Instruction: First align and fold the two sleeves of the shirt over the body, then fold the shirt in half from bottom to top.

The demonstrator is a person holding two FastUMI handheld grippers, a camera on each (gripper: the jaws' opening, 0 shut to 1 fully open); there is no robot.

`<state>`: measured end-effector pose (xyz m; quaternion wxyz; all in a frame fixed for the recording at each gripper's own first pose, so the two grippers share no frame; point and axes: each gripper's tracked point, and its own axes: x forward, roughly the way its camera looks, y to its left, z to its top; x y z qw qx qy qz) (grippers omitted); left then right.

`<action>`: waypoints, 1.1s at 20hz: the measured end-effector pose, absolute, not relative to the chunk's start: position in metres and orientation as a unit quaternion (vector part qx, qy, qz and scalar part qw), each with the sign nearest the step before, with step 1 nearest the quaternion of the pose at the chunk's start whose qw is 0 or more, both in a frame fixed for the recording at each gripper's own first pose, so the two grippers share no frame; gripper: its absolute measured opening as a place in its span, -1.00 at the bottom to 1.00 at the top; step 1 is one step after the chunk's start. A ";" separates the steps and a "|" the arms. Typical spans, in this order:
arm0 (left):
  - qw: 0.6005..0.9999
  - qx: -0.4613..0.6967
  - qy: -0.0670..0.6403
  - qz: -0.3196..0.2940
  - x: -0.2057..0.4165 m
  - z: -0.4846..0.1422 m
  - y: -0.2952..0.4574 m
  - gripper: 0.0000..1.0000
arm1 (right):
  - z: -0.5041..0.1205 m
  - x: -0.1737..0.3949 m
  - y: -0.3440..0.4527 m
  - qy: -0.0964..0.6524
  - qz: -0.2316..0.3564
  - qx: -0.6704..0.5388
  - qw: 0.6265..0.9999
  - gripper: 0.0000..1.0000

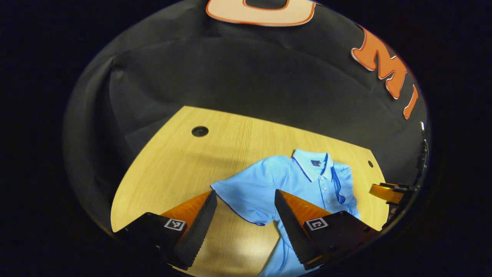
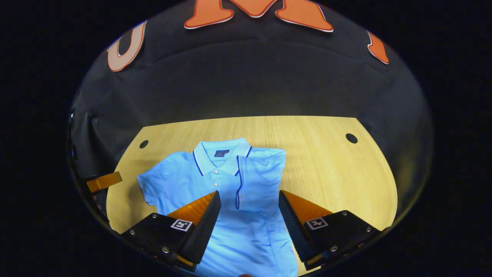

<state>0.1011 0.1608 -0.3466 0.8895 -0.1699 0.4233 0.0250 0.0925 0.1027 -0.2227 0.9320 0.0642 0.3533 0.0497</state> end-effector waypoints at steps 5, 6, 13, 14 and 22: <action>0.854 -0.146 0.498 0.033 0.114 -0.406 0.151 0.93 | -0.212 0.066 0.066 0.325 0.018 0.046 0.944 0.90; 0.848 -0.142 0.509 0.035 0.114 -0.414 0.147 0.96 | -0.210 0.058 0.060 0.323 0.013 0.049 0.945 0.91; 0.835 -0.100 0.538 0.067 0.125 -0.438 0.148 0.68 | -0.220 0.012 0.017 0.327 -0.027 0.064 0.943 0.92; 0.836 -0.100 0.536 0.067 0.128 -0.437 0.144 0.58 | -0.222 0.006 0.011 0.329 -0.033 0.068 0.941 0.92; 0.855 -0.111 0.505 0.032 0.149 -0.414 0.104 -0.77 | -0.228 -0.030 -0.025 0.327 -0.073 0.090 0.938 0.92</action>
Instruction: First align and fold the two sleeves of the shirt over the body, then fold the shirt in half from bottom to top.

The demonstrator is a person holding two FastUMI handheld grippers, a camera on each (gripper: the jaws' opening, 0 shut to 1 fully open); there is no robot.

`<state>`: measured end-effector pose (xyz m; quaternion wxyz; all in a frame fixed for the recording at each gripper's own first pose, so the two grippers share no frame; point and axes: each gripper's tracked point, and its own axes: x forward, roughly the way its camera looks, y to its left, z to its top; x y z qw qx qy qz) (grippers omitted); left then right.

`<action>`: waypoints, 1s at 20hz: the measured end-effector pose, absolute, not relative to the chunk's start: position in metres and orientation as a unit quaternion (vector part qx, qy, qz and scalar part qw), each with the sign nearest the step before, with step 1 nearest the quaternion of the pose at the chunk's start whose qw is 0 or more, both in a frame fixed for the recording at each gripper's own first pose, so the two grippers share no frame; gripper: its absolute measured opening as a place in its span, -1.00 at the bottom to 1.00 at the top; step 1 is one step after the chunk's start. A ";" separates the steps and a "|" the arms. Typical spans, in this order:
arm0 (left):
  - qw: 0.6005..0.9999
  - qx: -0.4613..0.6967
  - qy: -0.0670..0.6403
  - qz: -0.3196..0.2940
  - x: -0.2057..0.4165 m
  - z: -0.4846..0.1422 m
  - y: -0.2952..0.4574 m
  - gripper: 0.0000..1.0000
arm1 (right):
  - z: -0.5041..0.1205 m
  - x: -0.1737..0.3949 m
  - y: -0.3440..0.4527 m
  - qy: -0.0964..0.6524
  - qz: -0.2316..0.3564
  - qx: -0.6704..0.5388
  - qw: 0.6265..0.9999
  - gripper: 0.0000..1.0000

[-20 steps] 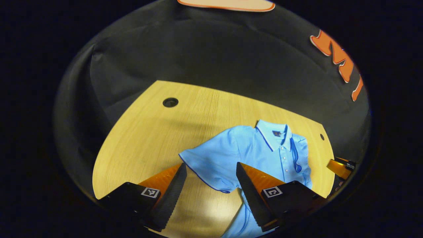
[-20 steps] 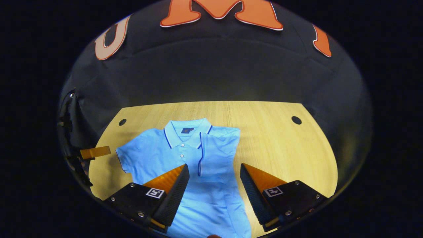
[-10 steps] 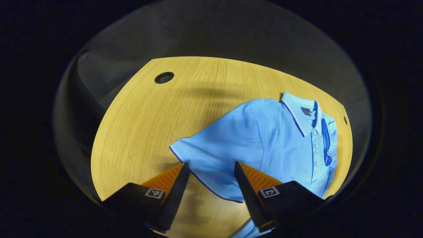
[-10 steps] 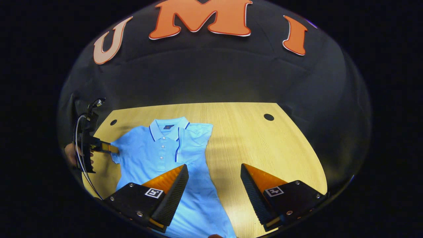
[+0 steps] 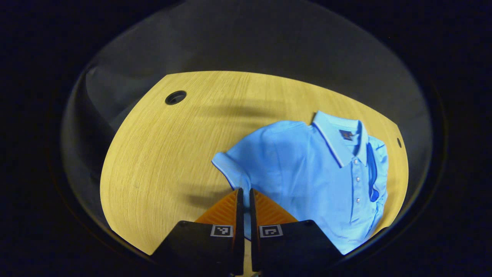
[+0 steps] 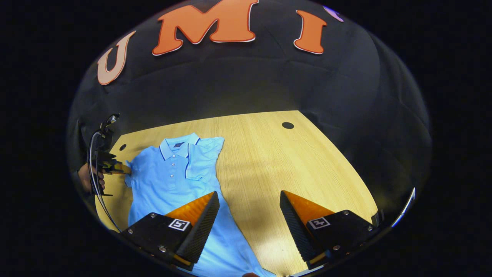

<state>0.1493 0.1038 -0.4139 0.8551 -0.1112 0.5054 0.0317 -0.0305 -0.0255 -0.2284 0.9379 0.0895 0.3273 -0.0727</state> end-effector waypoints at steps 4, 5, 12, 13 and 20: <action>0.878 -0.089 0.471 -0.010 0.166 -0.383 0.078 -0.77 | -0.230 -0.042 -0.033 0.329 -0.081 0.086 0.937 0.92; 0.881 -0.086 0.464 -0.022 0.169 -0.376 0.070 -0.77 | -0.229 -0.045 -0.034 0.328 -0.082 0.088 0.937 0.92; 0.881 -0.090 0.454 -0.093 0.175 -0.363 0.002 -0.78 | -0.244 -0.078 -0.040 0.343 -0.102 0.098 0.929 0.92; 0.879 -0.090 0.456 -0.104 0.174 -0.362 -0.007 -0.78 | -0.245 -0.084 -0.040 0.346 -0.104 0.102 0.927 0.92; 0.863 -0.114 0.458 -0.180 0.149 -0.352 -0.048 -0.16 | -0.266 -0.123 -0.036 0.367 -0.110 0.122 0.916 0.92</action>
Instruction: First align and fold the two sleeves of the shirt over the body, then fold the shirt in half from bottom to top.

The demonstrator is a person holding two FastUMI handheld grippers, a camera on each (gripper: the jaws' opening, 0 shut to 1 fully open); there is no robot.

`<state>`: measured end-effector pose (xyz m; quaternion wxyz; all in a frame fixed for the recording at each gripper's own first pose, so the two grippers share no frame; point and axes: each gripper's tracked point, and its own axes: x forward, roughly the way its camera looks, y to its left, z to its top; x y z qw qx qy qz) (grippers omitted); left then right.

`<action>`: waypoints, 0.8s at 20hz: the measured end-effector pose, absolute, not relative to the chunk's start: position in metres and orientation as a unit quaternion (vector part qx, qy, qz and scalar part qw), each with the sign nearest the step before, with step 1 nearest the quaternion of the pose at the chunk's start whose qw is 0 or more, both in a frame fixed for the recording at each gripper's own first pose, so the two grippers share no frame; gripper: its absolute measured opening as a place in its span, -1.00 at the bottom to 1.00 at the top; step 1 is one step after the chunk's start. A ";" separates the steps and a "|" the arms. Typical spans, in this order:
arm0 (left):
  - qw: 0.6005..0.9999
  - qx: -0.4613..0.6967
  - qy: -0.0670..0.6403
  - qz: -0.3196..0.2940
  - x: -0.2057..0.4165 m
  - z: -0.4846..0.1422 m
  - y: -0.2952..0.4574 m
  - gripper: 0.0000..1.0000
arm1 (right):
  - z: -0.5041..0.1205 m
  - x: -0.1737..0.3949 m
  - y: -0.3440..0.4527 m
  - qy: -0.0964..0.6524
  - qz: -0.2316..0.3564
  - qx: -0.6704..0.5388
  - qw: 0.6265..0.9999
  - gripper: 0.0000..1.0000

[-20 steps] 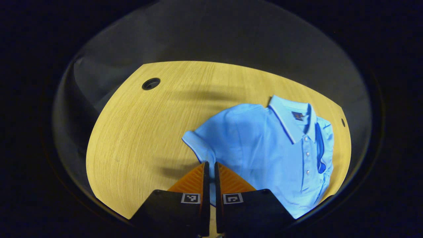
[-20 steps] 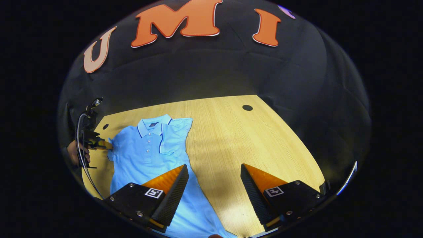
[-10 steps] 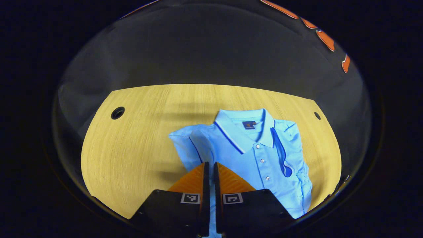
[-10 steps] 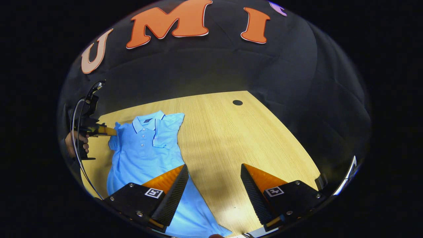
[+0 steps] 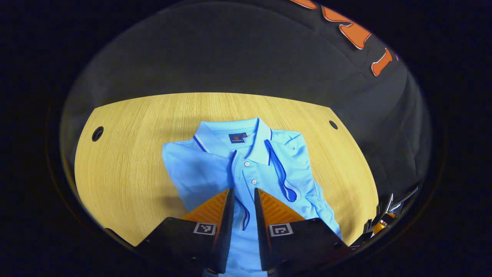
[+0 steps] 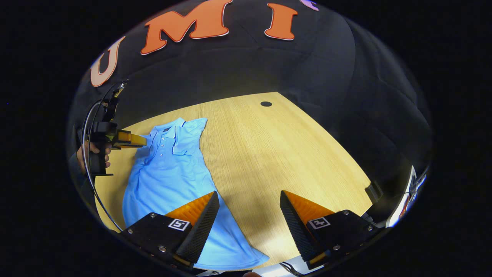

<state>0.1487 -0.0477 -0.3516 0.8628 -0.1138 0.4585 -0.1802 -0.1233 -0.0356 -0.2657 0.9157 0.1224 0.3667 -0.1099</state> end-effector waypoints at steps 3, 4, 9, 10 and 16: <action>0.869 -0.100 0.449 -0.180 0.121 -0.337 -0.040 0.19 | -0.273 -0.138 -0.031 0.375 -0.089 0.118 0.915 0.92; 0.874 -0.093 0.442 -0.176 0.111 -0.332 -0.035 0.34 | -0.278 -0.143 -0.028 0.379 -0.080 0.115 0.915 0.92; 0.879 -0.077 0.448 -0.145 0.029 -0.330 -0.009 1.00 | -0.300 -0.173 -0.013 0.408 -0.025 0.102 0.907 0.92; 0.877 -0.079 0.453 -0.140 0.010 -0.333 -0.005 0.98 | -0.305 -0.177 -0.010 0.412 -0.014 0.101 0.906 0.92; 0.865 -0.079 0.486 -0.096 -0.098 -0.358 0.021 0.98 | -0.329 -0.206 0.008 0.434 0.041 0.087 0.896 0.93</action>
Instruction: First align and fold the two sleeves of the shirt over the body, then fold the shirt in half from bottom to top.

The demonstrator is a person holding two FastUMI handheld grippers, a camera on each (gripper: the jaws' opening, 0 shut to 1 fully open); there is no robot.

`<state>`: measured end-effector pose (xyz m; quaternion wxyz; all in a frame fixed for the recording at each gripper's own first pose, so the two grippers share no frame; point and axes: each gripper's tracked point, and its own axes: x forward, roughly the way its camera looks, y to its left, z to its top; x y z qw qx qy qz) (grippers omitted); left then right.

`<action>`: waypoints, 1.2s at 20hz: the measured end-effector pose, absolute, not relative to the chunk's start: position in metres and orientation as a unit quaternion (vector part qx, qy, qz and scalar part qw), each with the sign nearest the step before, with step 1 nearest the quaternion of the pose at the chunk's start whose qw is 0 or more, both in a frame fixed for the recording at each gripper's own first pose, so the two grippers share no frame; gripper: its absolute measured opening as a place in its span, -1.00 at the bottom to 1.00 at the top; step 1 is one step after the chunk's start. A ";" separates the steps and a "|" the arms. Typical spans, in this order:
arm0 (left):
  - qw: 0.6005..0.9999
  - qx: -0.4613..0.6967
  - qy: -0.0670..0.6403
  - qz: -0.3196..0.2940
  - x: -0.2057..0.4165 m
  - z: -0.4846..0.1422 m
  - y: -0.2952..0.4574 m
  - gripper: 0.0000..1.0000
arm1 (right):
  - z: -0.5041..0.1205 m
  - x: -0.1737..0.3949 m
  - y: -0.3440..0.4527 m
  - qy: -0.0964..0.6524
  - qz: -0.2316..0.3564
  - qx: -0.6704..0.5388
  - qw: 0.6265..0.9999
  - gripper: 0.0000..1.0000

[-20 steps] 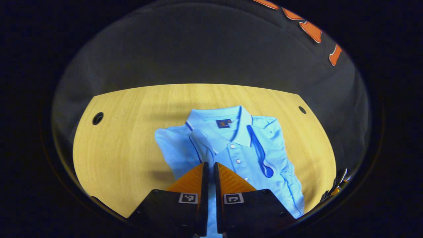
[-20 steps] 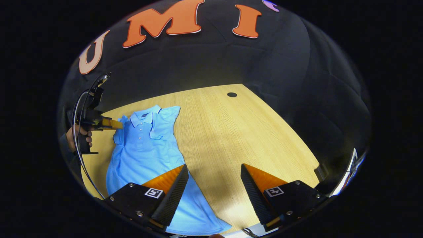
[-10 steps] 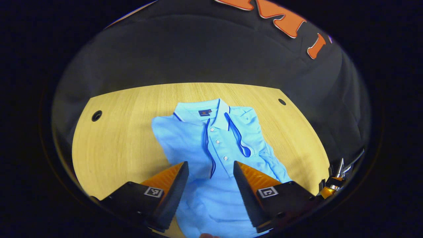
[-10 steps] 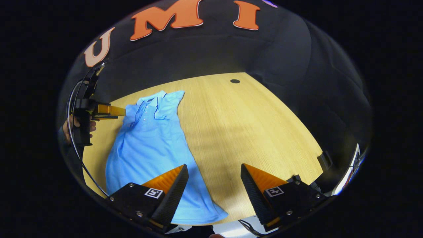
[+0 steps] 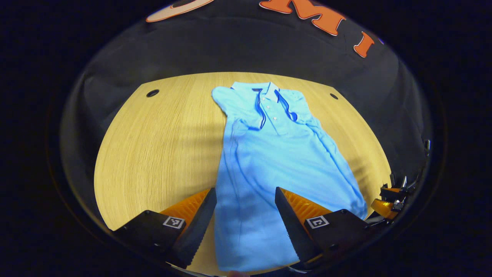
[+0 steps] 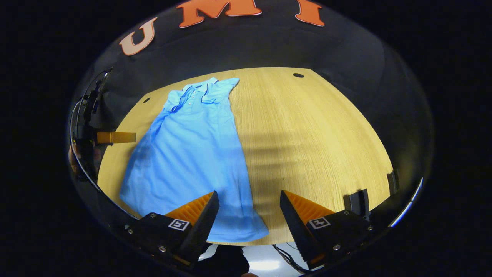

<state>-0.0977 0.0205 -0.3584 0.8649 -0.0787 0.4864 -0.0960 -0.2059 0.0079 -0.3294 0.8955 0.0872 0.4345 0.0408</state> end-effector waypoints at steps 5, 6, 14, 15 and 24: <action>0.851 -0.080 0.514 -0.068 -0.165 -0.379 0.034 0.98 | -0.356 -0.225 0.021 0.455 0.072 0.069 0.885 0.93; 0.848 -0.079 0.520 -0.064 -0.175 -0.384 0.034 0.99 | -0.361 -0.229 0.021 0.460 0.074 0.066 0.882 0.92; 0.847 -0.035 0.529 -0.040 -0.222 -0.409 0.048 0.99 | -0.372 -0.238 0.019 0.450 0.079 0.029 0.889 0.85; 0.852 -0.035 0.522 -0.039 -0.224 -0.409 0.048 0.96 | -0.373 -0.238 0.020 0.446 0.076 0.023 0.892 0.82; 0.863 -0.009 0.505 -0.018 -0.220 -0.406 0.021 -0.78 | -0.368 -0.231 0.034 0.452 0.071 0.064 0.887 -0.71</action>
